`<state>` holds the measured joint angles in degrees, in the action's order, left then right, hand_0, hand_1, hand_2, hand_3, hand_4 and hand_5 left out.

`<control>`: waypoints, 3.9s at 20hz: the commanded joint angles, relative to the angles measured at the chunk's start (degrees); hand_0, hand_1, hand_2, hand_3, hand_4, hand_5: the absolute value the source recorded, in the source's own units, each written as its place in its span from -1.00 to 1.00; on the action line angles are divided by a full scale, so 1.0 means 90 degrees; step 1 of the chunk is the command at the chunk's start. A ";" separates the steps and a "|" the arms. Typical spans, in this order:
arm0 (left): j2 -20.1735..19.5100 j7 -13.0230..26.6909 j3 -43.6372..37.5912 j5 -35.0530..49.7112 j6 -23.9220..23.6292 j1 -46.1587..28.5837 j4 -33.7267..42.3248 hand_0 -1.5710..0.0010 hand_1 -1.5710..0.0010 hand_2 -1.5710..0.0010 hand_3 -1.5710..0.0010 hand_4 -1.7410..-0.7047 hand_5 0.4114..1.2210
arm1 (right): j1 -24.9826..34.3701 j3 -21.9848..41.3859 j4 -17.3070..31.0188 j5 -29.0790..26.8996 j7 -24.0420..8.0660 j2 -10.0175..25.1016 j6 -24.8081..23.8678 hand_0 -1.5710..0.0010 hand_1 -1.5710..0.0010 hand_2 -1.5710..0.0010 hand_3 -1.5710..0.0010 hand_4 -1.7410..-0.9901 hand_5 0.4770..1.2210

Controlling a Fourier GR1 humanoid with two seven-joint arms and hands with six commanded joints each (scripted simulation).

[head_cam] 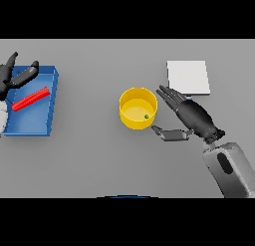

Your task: Pick up the red beaker and tilt it to pour out 1 green nut into yellow bowl. Pick up the yellow bowl and place it on the metallic measuring scale.

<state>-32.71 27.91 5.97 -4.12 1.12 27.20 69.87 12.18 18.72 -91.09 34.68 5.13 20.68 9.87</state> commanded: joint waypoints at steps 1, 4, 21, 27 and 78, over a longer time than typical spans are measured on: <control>0.0010 -0.0025 -0.0007 0.0031 0.0001 -0.0076 0.0023 0.99 0.99 0.99 0.99 0.80 -0.32 | 0.0198 0.0165 0.0063 0.0206 0.0020 0.0097 0.0138 1.00 1.00 1.00 1.00 0.58 -0.59; -0.0024 0.0004 0.0015 0.0005 0.0048 -0.0039 -0.0009 1.00 1.00 1.00 1.00 0.80 -0.32 | 0.0757 0.0645 0.0379 0.0740 0.0376 0.0330 0.0444 1.00 1.00 1.00 1.00 0.54 -0.57; -0.0149 -0.0129 -0.0055 0.0034 0.0167 -0.0042 -0.0105 1.00 1.00 1.00 1.00 0.81 -0.27 | 0.2840 0.2089 0.2700 0.1865 0.0860 -0.0123 0.1699 1.00 1.00 1.00 1.00 0.50 -0.47; -0.0186 -0.0156 -0.0019 -0.0024 0.0215 -0.0024 -0.0162 1.00 1.00 1.00 1.00 0.84 -0.25 | 0.3022 0.2153 0.3117 0.1891 0.0910 -0.0200 0.1784 1.00 1.00 0.99 0.95 0.42 -0.31; -0.0183 0.0514 -0.0104 0.0226 0.0169 -0.0096 0.0344 1.00 1.00 1.00 1.00 0.69 -0.05 | 0.4213 0.0551 0.5334 0.1541 0.0587 0.0858 0.0692 -1.00 -1.00 -0.82 -0.64 -1.00 1.00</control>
<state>-34.36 32.61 5.03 -2.10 2.63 26.33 72.97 50.08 23.68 -43.08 48.55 10.33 28.41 16.09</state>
